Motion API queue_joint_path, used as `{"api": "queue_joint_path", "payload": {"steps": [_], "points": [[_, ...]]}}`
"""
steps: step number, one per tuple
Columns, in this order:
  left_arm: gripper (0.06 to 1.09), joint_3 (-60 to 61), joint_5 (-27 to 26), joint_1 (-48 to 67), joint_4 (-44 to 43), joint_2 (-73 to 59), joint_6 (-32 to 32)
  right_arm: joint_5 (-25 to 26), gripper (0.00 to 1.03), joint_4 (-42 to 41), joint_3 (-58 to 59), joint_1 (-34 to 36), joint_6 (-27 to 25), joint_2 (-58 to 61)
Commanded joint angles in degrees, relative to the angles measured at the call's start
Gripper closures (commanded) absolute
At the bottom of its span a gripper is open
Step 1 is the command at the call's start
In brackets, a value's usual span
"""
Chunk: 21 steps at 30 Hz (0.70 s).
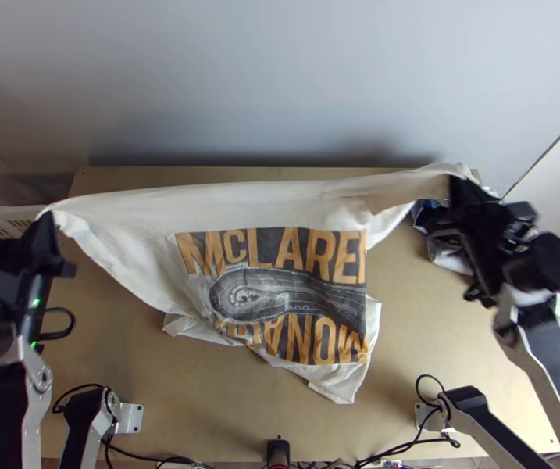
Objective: Fold the t-shirt
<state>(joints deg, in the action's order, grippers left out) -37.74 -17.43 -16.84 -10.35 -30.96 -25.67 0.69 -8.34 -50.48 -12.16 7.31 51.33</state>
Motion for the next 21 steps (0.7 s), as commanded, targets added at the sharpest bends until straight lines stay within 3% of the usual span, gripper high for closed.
{"api": "queue_joint_path", "payload": {"steps": [1, 7, 21], "points": [[1.05, 5.48, 5.83, 5.85, -7.49, -11.14, 5.28, 1.42, 1.0, -11.26, 4.86, -1.11, -2.74, 12.39], [1.05, 3.81, 11.01, 11.04, -14.88, -24.59, 7.39, 1.6, 1.0, -16.53, 1.7, 0.83, -4.41, 25.05], [1.05, -15.09, 15.85, 16.14, -21.99, -57.63, 7.57, 5.02, 1.0, -18.64, -16.49, 1.18, -6.87, 51.15]]}}
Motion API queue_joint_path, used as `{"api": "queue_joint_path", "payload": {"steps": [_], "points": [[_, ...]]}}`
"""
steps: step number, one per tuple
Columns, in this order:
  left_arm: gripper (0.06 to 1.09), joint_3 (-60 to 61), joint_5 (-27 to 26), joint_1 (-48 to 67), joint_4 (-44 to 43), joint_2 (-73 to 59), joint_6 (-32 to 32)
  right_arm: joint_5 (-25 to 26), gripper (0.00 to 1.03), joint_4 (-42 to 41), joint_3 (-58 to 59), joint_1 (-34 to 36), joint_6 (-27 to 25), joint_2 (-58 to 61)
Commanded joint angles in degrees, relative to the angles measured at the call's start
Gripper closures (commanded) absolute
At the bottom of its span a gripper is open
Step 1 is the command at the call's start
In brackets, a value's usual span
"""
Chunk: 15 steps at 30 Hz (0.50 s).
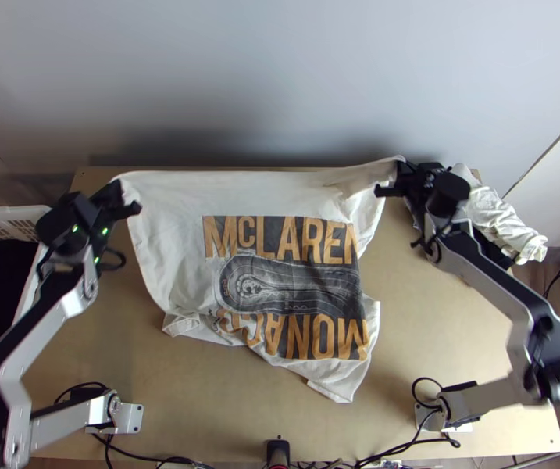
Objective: Fold the t-shirt
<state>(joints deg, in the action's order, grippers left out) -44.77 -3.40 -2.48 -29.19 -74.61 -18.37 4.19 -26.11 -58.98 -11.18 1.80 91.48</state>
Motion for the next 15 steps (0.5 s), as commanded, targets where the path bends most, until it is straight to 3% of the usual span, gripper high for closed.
{"api": "queue_joint_path", "payload": {"steps": [1, 15], "points": [[1.05, -9.37, 1.9, 1.78, -3.24, -15.57, 0.27, 1.62, 1.0, -0.87, -9.49, 0.28, -1.54, 12.32], [1.05, -30.64, 5.86, 2.3, -3.33, -37.1, 0.88, 4.34, 1.0, -0.7, -32.43, 0.63, -4.09, 29.63]]}}
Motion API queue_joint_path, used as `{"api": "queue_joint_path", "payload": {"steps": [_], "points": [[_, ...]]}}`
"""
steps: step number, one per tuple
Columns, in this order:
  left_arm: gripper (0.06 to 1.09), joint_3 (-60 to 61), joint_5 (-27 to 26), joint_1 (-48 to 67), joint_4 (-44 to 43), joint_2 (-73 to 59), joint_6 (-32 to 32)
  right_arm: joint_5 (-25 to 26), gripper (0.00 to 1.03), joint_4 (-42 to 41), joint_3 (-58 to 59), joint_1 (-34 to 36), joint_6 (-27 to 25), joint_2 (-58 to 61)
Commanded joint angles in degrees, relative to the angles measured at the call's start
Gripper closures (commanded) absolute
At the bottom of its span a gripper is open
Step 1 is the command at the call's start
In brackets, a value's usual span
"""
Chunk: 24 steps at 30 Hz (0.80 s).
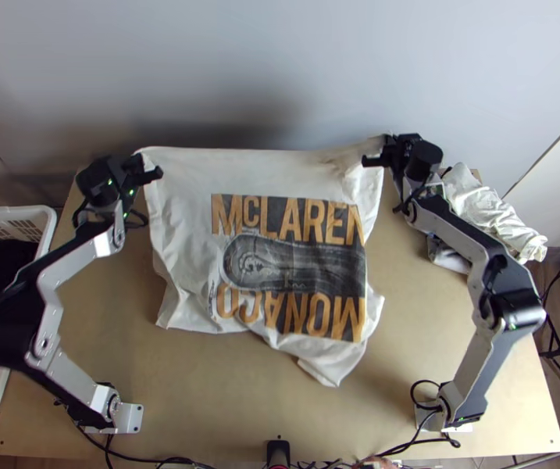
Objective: Fold the t-shirt
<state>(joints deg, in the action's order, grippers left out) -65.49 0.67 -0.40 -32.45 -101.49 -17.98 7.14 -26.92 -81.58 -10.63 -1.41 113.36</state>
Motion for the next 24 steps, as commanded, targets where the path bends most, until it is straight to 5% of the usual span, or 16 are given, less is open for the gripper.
{"api": "queue_joint_path", "payload": {"steps": [1, 16, 24], "points": [[1.05, -11.32, 1.88, 0.23, -0.16, -11.89, 0.75, 1.56, 1.0, 0.11, -11.14, 0.17, -1.14, 8.89], [1.05, -27.67, 5.05, -0.04, 0.45, -25.6, 3.83, 3.76, 1.0, 0.37, -29.6, 0.61, -6.85, 22.78], [1.05, -22.13, 4.78, -0.56, 1.25, -23.05, 6.2, 4.03, 1.0, 0.99, -21.95, -0.09, -7.64, 18.74]]}}
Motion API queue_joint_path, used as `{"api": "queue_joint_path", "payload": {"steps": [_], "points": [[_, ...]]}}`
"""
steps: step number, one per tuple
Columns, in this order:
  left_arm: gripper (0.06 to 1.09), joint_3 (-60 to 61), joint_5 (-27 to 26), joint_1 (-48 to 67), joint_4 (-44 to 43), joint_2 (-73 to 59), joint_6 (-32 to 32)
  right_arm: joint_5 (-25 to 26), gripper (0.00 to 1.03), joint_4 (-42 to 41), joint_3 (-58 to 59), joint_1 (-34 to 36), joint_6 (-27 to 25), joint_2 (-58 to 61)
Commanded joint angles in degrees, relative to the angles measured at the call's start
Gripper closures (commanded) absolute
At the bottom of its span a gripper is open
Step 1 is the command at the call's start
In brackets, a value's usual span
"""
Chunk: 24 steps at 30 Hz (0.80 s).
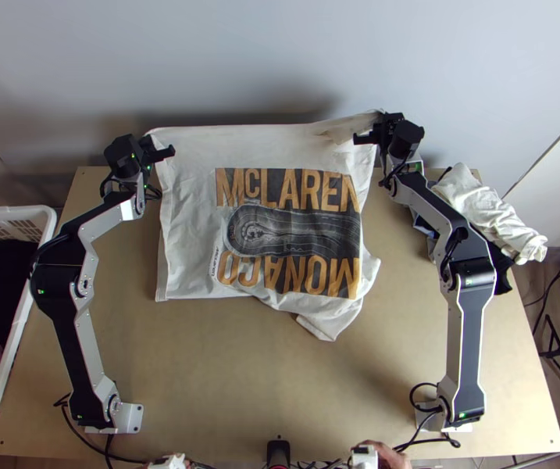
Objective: Fold the t-shirt
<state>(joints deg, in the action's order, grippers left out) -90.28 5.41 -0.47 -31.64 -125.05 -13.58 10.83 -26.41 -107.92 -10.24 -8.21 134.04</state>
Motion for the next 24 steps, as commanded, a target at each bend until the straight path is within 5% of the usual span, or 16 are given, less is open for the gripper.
{"api": "queue_joint_path", "payload": {"steps": [1, 9, 24], "points": [[1.05, 3.8, -0.14, -0.76, 0.44, 0.87, 2.6, 0.33, 1.0, 0.49, 6.58, -0.57, -0.93, -2.9], [1.05, 16.19, -2.68, -1.82, 0.44, 8.16, 5.59, 0.33, 1.0, 0.13, 24.16, -1.8, -3.22, -11.25], [1.05, 31.74, -5.23, -1.64, 0.44, 16.69, 10.51, 0.33, 1.0, 0.22, 38.57, -1.19, -3.83, -21.01]]}}
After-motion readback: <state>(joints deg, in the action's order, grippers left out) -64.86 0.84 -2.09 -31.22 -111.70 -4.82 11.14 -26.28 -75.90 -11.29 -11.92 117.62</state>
